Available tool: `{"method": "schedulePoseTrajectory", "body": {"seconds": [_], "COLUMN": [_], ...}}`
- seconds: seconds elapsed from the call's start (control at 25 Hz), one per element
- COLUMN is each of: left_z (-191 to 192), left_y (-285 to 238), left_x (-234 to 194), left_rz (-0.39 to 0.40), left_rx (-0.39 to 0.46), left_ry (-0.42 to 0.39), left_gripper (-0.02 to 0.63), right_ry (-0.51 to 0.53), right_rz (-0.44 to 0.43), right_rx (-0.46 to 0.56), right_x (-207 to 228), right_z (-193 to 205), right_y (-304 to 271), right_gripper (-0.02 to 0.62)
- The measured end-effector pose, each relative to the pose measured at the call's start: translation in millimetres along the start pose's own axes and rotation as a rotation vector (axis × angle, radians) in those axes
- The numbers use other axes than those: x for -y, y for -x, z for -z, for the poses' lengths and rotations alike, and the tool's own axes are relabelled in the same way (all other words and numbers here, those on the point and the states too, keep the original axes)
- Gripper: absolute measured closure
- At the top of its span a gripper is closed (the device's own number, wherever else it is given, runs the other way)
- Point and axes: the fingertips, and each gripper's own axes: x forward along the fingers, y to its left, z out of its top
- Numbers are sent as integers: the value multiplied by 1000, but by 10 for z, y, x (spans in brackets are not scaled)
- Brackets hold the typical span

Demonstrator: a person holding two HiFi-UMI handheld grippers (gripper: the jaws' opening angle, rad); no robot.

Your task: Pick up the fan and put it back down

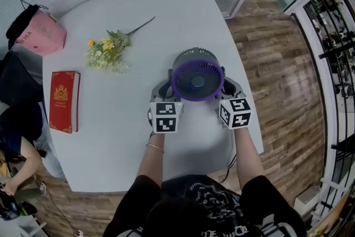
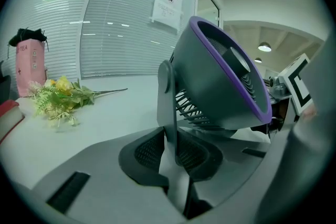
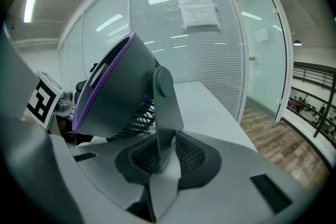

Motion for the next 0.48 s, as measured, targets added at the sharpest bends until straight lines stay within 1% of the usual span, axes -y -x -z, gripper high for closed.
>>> {"method": "schedulePoseTrajectory", "body": {"seconds": [0.16,0.28,0.48], "left_z": [40,20,42], "left_y": [-79,-114,-116], "left_x": [-26,-23,-23], "left_rz": [-3,7,16], "left_rx": [-6,5,4], "left_ry": [-8,-20,-24], "left_gripper": [544,543,541], "right_ry": [0,-8,8], "right_rz": [-7,-11,-24], "right_rx": [-31,-28,-28], "right_x": [39,69,63], "right_z": [94,104,123], "right_y": [-118,-148,-156], "right_gripper": [518,518,515]}}
